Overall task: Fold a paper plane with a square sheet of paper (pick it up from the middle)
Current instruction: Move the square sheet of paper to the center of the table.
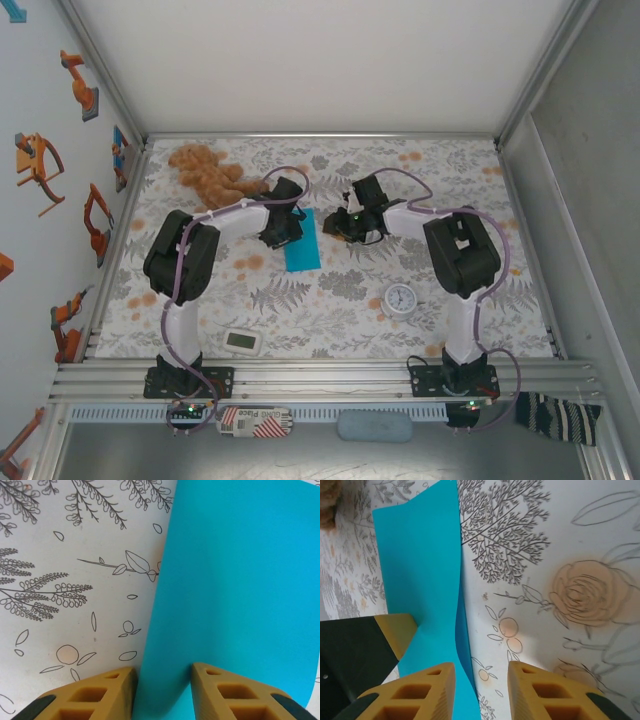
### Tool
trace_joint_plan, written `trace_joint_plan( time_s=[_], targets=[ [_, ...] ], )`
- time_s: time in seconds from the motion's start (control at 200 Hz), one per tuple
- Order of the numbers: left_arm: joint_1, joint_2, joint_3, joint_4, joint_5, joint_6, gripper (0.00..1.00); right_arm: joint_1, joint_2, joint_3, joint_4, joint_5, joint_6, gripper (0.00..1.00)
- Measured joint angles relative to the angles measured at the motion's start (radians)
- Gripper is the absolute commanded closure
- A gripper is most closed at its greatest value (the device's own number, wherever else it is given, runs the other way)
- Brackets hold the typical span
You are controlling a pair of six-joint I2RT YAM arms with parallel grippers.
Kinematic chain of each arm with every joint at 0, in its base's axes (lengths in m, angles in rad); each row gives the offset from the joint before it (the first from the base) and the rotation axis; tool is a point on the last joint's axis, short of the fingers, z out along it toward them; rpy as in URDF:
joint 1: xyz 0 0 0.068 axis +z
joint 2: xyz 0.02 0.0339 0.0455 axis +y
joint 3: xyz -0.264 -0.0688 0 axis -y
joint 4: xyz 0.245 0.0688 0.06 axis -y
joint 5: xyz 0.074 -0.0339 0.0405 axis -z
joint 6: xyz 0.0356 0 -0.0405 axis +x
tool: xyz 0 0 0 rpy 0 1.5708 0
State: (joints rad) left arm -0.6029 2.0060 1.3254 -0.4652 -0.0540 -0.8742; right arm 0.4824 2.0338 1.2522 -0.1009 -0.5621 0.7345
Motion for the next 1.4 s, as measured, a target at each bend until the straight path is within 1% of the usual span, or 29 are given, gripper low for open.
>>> trace_joint_plan(
  time_s=[0.11,0.31,0.481,0.756,0.866,1.022,1.097,1.187,1.397],
  targets=[
    [0.003,-0.010,-0.012,0.014,0.016,0.029,0.65,0.014,0.032,0.018,0.008,-0.029,-0.003,0.78],
    [0.011,-0.020,-0.028,0.032,0.039,0.076,0.65,0.035,0.045,0.042,0.019,-0.052,-0.003,0.81],
    [0.016,-0.023,-0.034,0.039,0.051,0.079,0.65,0.035,0.050,0.067,0.028,-0.052,-0.003,0.84],
    [0.026,-0.032,-0.047,0.055,0.077,0.079,0.64,0.048,0.122,0.140,0.016,-0.056,-0.018,0.85],
    [0.031,-0.038,-0.053,0.064,0.092,0.079,0.61,0.053,0.149,0.153,-0.002,-0.055,-0.027,0.86],
    [0.039,-0.055,-0.074,0.097,0.129,0.079,0.51,0.053,0.156,0.172,-0.032,-0.042,-0.042,0.86],
    [0.045,-0.063,-0.086,0.117,0.153,0.075,0.49,0.054,0.158,0.178,-0.042,-0.037,-0.047,0.87],
    [0.054,-0.068,-0.095,0.132,0.178,0.073,0.50,0.054,0.158,0.180,-0.045,-0.035,-0.048,0.87],
    [0.069,-0.064,-0.096,0.132,0.212,0.073,0.57,0.055,0.158,0.179,-0.045,-0.033,-0.048,0.87]
  ],
)
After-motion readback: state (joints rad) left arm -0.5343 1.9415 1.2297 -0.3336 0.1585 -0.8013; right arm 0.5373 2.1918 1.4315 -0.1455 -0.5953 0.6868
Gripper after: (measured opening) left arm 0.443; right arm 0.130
